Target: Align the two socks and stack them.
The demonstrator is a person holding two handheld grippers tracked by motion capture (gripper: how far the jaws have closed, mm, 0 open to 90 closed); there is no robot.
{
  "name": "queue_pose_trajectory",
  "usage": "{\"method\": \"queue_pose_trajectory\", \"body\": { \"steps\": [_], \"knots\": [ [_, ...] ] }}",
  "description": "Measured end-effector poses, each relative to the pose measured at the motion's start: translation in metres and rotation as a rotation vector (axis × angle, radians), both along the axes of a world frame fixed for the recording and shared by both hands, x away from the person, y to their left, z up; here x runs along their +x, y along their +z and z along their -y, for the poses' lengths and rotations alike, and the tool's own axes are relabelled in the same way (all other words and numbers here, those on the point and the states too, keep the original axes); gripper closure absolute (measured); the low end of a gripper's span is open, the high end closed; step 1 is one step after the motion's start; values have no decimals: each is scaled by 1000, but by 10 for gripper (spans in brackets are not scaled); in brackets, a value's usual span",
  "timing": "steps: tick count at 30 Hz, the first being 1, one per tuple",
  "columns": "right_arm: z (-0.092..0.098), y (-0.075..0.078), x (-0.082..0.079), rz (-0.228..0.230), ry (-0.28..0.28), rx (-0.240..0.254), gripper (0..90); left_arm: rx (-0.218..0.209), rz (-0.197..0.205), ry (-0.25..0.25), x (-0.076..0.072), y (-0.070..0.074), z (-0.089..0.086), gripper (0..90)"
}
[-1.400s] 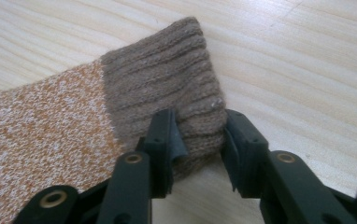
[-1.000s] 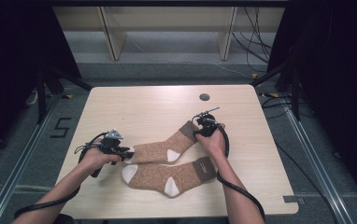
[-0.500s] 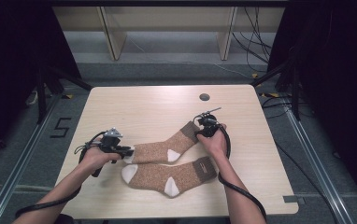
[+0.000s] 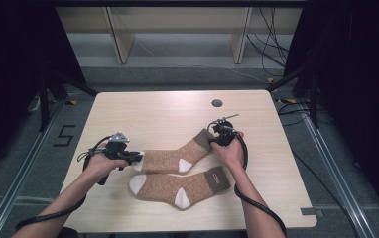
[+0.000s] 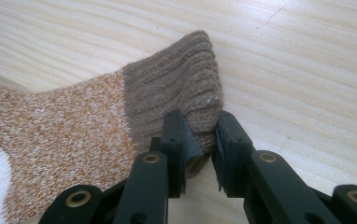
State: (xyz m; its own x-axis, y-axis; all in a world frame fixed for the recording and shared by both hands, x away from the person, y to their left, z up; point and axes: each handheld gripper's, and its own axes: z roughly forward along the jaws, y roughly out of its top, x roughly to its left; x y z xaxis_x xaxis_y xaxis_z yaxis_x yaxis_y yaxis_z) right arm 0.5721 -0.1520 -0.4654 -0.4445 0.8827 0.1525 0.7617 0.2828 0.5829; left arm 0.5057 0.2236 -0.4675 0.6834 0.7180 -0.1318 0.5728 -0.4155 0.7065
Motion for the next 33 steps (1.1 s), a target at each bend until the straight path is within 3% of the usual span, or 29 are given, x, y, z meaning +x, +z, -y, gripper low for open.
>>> {"method": "queue_pose_trajectory", "body": {
  "steps": [16, 17, 19, 20, 21, 22, 23, 25, 26, 30, 33],
  "knots": [
    [11, 19, -14, 37, 5, 27, 761, -29, 15, -4, 0, 16, 1, 781],
    [12, 21, -16, 38, -5, 32, 761, -53, 13, 12, -1, 15, 2, 781],
    [13, 21, -16, 38, 9, 37, 761, -40, 6, 9, -1, 18, 1, 781],
    [11, 22, -19, 25, -24, 49, 761, -44, 6, 11, -1, 18, 1, 781],
    [14, 22, -18, 43, 6, 33, 761, -47, 6, 10, -1, 19, 0, 781],
    [14, 23, -19, 46, 7, 36, 761, -48, 8, 10, -1, 20, 0, 781],
    [15, 23, -21, 73, -7, 10, 761, -51, 7, 7, -1, 20, 0, 780],
    [15, 24, -22, 74, -8, 13, 761, -68, 11, 19, -3, 21, 1, 780],
    [15, 24, -23, 74, -3, 13, 761, -52, 19, 12, -4, 23, 0, 780],
    [17, 28, -28, 82, -8, 23, 761, -54, 36, 5, -7, 26, 0, 780],
    [19, 31, -32, 120, 1, 29, 761, -47, 45, -11, -9, 29, 1, 780]
  ]
}}
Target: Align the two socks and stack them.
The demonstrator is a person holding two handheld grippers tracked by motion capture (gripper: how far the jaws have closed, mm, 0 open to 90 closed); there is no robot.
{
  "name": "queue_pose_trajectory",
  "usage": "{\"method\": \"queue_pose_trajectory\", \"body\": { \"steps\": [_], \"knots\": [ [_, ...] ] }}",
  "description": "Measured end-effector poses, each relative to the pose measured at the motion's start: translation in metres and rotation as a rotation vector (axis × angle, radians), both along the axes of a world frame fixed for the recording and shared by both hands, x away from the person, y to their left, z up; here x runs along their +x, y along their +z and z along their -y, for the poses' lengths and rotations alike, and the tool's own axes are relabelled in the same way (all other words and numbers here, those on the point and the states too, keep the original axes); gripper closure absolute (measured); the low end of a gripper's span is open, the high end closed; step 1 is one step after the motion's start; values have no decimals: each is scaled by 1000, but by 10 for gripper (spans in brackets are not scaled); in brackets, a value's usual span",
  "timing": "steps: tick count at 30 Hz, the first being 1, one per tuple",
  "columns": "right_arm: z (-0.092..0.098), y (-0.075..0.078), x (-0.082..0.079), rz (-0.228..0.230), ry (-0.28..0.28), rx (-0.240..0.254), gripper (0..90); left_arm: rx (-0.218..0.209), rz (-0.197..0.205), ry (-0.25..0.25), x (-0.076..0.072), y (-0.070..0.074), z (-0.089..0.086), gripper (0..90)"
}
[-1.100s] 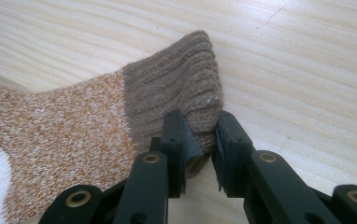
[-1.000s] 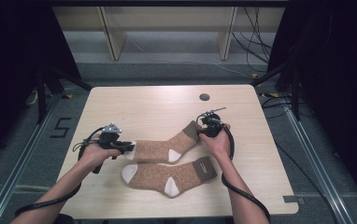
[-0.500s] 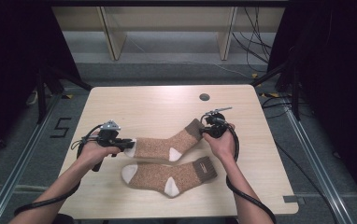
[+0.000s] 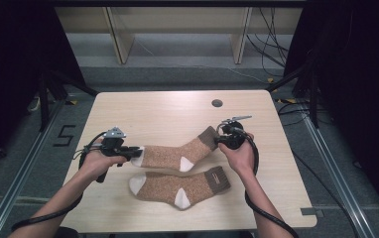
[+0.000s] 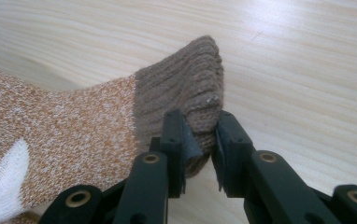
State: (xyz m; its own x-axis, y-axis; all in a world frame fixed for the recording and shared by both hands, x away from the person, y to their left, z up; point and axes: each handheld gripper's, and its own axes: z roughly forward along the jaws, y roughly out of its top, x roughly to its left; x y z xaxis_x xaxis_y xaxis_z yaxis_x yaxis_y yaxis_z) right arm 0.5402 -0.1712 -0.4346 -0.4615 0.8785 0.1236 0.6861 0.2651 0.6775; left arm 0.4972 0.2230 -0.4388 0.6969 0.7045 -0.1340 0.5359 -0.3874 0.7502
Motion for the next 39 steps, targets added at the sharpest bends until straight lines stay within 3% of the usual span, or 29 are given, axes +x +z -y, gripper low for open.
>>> {"method": "queue_pose_trajectory", "body": {
  "steps": [2, 5, 10, 11, 12, 14, 20, 21, 22, 31, 33, 39],
  "knots": [
    [1, 3, -3, -23, 6, -7, 761, 0, 2, -1, 0, 1, 0, 780],
    [2, 6, -7, -10, 9, -11, 760, 6, 7, -3, -2, 3, 1, 780],
    [3, 8, -12, -24, 10, 17, 760, 12, 20, -9, -6, 7, 2, 780],
    [2, 9, -14, -27, -15, 12, 760, -6, 20, -2, -7, 7, 3, 780],
    [4, 9, -14, -5, 5, 5, 760, 13, 22, -13, -7, 8, 2, 780],
    [4, 10, -17, -22, -5, 18, 759, 13, 27, -17, -8, 9, 2, 780],
    [5, 13, -24, -12, 5, 13, 759, 21, 29, -29, -13, 11, 2, 780],
    [6, 15, -26, -1, 13, -5, 759, 20, 32, -32, -14, 12, 2, 780],
    [6, 15, -27, -2, 22, 13, 759, 20, 32, -32, -14, 12, 2, 780],
    [7, 19, -35, 6, 31, -3, 756, 23, 29, -50, -18, 15, 1, 779],
    [8, 20, -39, -8, 26, 24, 756, 28, 34, -47, -19, 15, 2, 779],
    [8, 20, -45, 3, 30, 15, 756, 31, 33, -62, -24, 15, 2, 779]
  ]
}}
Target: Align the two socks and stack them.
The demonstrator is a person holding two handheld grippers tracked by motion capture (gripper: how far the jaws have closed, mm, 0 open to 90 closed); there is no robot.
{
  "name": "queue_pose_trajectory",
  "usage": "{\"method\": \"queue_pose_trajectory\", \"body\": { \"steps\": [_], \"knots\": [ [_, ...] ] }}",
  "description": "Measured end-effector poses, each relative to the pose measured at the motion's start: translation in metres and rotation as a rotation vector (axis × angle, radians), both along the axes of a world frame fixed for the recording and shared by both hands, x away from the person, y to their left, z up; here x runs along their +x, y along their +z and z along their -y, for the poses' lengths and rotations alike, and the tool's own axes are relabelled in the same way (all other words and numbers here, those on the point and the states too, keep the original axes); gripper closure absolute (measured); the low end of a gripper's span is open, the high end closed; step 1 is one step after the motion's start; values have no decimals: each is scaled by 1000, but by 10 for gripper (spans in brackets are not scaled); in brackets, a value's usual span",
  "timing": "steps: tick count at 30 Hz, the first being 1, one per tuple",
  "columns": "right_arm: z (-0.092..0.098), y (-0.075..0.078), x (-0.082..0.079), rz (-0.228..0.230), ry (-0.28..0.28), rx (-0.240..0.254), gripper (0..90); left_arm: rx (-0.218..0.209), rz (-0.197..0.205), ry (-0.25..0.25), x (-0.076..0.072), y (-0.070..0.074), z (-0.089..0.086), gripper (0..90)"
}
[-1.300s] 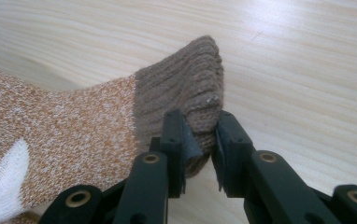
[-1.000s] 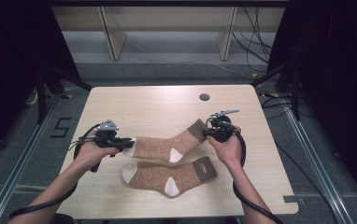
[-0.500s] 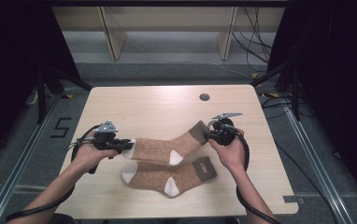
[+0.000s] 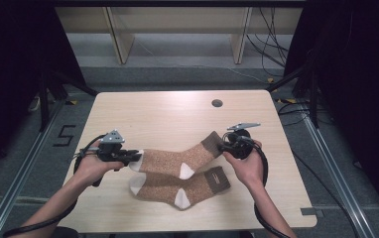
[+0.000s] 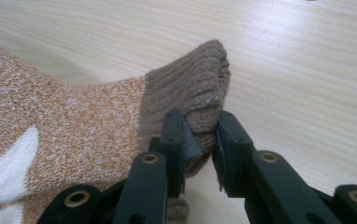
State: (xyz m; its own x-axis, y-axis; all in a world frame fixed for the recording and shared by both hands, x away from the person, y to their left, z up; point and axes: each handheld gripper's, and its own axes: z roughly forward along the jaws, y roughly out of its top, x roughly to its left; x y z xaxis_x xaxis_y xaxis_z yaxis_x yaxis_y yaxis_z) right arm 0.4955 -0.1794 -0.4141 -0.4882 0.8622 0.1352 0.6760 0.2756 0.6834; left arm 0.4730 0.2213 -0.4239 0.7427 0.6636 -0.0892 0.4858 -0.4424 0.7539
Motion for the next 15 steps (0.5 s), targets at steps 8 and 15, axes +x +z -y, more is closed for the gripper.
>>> {"method": "queue_pose_trajectory", "body": {
  "steps": [8, 15],
  "knots": [
    [1, 4, -13, 14, 14, -13, 755, -4, 7, -14, -8, 1, -2, 779],
    [1, 4, -20, 18, 41, -7, 754, -6, 4, -14, -11, 0, -4, 778]
  ]
}}
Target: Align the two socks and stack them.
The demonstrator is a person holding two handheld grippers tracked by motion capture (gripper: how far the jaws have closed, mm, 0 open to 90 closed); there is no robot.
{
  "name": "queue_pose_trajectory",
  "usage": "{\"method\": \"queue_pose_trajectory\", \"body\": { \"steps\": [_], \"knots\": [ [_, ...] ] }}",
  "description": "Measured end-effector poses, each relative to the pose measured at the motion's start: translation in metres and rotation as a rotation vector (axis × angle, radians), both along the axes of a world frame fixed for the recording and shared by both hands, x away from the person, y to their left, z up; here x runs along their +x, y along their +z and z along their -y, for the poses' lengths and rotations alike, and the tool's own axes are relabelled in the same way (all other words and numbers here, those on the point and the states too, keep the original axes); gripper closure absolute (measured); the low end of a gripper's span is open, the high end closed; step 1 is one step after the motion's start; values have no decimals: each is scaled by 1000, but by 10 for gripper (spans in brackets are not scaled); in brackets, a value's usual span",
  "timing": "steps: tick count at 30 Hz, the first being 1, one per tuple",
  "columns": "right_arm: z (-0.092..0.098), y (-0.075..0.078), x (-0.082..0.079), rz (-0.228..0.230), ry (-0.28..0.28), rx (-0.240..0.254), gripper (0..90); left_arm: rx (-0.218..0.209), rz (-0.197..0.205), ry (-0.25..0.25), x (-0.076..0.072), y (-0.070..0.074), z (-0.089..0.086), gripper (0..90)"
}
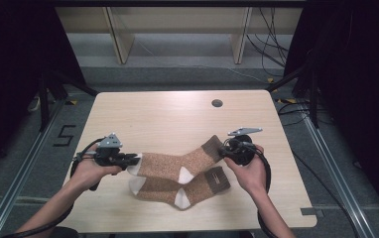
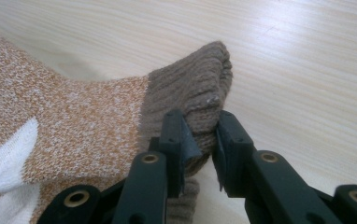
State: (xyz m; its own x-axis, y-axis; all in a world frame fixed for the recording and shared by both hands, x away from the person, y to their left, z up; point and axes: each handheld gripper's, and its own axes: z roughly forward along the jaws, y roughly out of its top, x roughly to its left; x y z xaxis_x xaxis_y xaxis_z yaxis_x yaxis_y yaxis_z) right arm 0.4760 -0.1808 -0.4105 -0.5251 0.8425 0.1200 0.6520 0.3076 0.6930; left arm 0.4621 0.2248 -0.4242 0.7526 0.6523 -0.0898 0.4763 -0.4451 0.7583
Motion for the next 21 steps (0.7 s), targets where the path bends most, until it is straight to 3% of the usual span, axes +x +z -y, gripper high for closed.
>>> {"method": "queue_pose_trajectory", "body": {
  "steps": [2, 3, 5, 6, 7, 9, 10, 11, 12, 14, 16, 17, 19, 20, 21],
  "knots": [
    [-1, 2, -5, -22, -28, -7, 754, 5, -2, -6, -1, -1, 0, 778],
    [0, 0, -4, -2, -6, -12, 754, 5, 0, -7, -2, -1, 1, 778],
    [-1, 1, -7, -21, -22, 0, 754, -11, -4, -1, -4, -2, 2, 778],
    [1, 0, -7, 1, -15, -19, 754, -9, -2, -3, -4, -2, 2, 778],
    [1, 1, -9, -24, -21, -8, 754, 10, -3, -16, -4, -1, 0, 778],
    [2, -1, -12, -14, -10, -7, 753, -5, -7, -11, -6, -2, 1, 777],
    [1, -1, -13, -23, -13, -1, 753, -5, -7, -11, -6, -2, 1, 777],
    [3, -2, -13, -3, -6, -16, 753, 8, -8, -18, -8, -3, 0, 777],
    [2, -1, -16, -27, -13, -10, 753, -4, -11, -17, -9, -3, 1, 777],
    [2, -2, -20, -33, -27, -5, 753, 8, -12, -25, -10, -3, 1, 776],
    [4, -3, -21, -10, -6, -15, 752, 10, -10, -29, -10, -3, 1, 776],
    [4, -3, -24, -29, -21, -9, 752, 11, -7, -27, -11, -3, 1, 777],
    [4, -3, -25, -15, -13, -9, 752, -2, -11, -21, -12, -4, 2, 776],
    [4, -3, -27, -30, -15, -10, 752, 12, -10, -30, -13, -4, 1, 776],
    [5, -4, -27, -6, -5, -11, 752, 19, -12, -33, -13, -4, 1, 776]
  ]
}}
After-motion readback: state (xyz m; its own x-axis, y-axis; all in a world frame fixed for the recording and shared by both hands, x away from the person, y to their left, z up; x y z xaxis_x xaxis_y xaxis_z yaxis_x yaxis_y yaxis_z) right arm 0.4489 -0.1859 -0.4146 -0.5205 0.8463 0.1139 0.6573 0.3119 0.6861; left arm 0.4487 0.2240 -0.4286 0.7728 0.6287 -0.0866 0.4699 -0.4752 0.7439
